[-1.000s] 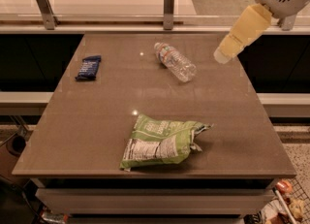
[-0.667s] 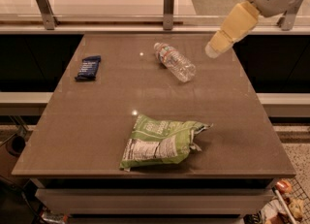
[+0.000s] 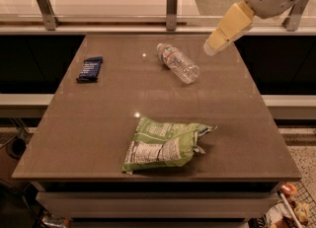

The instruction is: Place water bottle upright

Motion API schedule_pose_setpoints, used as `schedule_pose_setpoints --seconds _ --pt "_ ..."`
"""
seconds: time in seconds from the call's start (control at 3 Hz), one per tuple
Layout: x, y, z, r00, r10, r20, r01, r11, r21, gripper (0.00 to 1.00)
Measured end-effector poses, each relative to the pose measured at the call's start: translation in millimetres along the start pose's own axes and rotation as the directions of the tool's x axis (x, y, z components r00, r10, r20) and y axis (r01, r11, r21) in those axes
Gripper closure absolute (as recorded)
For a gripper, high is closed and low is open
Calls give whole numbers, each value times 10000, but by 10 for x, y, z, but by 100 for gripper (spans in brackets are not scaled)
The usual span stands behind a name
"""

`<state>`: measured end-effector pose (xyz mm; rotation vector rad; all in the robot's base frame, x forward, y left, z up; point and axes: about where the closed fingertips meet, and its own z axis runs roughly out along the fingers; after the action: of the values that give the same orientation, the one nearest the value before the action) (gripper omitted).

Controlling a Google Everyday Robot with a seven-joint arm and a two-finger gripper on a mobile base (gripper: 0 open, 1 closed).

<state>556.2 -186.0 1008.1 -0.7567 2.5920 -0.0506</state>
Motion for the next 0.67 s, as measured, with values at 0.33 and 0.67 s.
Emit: schedule_pose_setpoints --seconds 0.33,0.67 --pt "-31 -28 59 9984 470 -328 -466 9988 121 0" --pt "-193 -41 84 9992 333 -216 -328 9991 265 0"
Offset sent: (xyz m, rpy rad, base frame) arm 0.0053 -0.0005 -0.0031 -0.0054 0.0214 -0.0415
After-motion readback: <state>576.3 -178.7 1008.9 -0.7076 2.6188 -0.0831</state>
